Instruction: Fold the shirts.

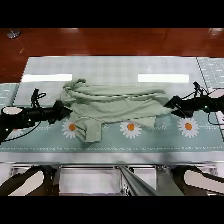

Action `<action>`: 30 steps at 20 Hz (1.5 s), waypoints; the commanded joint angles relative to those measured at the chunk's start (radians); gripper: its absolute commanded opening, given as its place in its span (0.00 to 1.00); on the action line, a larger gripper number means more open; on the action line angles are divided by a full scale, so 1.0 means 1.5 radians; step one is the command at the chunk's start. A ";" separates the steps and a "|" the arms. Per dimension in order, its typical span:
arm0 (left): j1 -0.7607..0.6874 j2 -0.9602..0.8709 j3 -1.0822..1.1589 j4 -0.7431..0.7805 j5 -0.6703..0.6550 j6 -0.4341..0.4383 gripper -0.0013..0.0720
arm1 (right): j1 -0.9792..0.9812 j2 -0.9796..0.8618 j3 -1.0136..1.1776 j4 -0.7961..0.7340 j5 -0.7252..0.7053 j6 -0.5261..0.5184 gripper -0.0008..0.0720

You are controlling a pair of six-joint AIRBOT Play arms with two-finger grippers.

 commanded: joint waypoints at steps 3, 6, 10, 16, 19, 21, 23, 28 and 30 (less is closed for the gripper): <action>0.000 0.000 0.000 0.001 -0.002 0.014 0.06 | 0.011 -0.055 0.042 0.027 -0.002 0.025 0.87; 0.000 0.000 0.001 0.001 -0.001 0.014 0.06 | 0.011 -0.070 0.042 0.058 -0.001 0.022 0.87; 0.000 0.000 0.001 0.001 -0.002 0.014 0.06 | 0.011 -0.071 0.042 0.083 -0.002 -0.010 0.41; 0.022 0.001 0.089 -0.015 -0.062 0.016 0.06 | 0.021 -0.064 0.160 0.085 0.113 -0.073 0.04; 0.040 0.014 0.320 -0.047 -0.100 0.003 0.06 | 0.017 -0.034 0.422 0.085 0.173 -0.033 0.04; 0.038 0.021 0.489 -0.047 -0.099 -0.012 0.06 | 0.017 -0.021 0.617 0.084 0.187 -0.020 0.04; 0.039 0.025 0.640 -0.025 -0.079 -0.012 0.06 | 0.018 0.004 0.778 0.075 0.188 -0.013 0.04; 0.061 0.061 0.944 0.171 -0.120 -0.110 0.06 | 0.017 0.174 0.854 -0.009 0.193 0.012 0.04; 0.062 0.106 0.998 0.256 -0.137 -0.115 0.06 | 0.017 0.244 0.843 -0.018 0.261 -0.023 0.04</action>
